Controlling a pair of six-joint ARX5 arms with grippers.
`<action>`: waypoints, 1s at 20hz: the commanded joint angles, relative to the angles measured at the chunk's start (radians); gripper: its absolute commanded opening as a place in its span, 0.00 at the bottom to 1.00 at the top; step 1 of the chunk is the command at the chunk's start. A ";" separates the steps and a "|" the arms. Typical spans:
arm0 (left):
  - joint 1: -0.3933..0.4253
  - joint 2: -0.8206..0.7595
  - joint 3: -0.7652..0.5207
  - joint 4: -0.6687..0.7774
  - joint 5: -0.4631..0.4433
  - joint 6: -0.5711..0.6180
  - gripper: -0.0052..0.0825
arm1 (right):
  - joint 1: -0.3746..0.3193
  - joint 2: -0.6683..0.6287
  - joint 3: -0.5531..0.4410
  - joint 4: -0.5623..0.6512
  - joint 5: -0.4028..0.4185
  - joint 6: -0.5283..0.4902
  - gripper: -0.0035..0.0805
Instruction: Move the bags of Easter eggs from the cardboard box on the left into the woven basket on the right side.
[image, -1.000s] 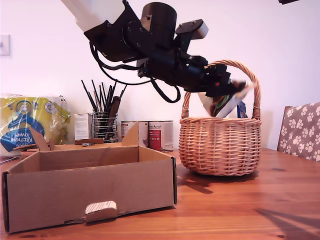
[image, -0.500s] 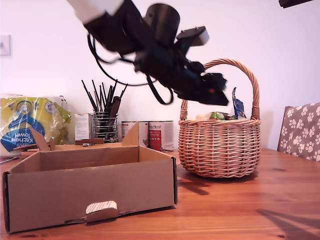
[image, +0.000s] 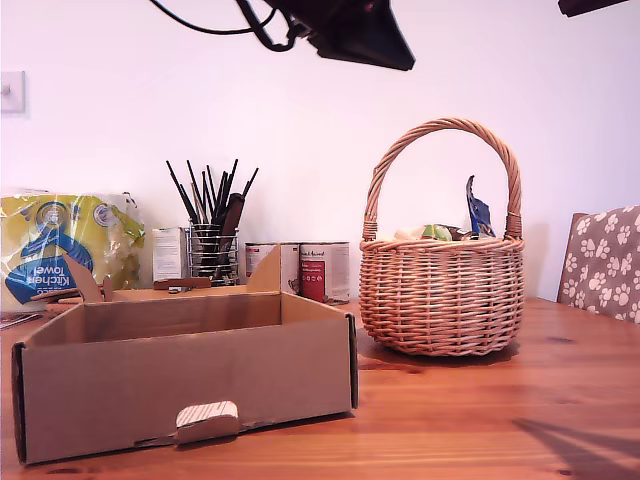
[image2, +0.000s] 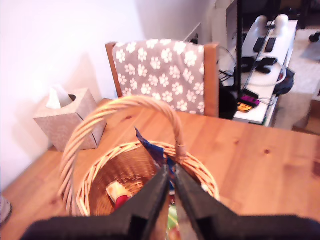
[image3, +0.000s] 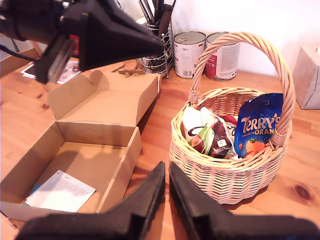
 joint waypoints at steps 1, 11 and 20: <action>0.010 -0.011 -0.089 -0.008 0.006 -0.014 0.04 | -0.002 -0.002 0.001 0.003 0.000 -0.010 0.03; 0.110 -0.421 -0.488 -0.004 -0.100 -0.109 0.04 | -0.003 -0.002 0.001 0.030 -0.003 -0.036 0.03; 0.143 -0.572 -0.529 -0.097 -0.125 -0.128 0.04 | -0.003 -0.001 0.001 -0.014 0.002 -0.035 0.03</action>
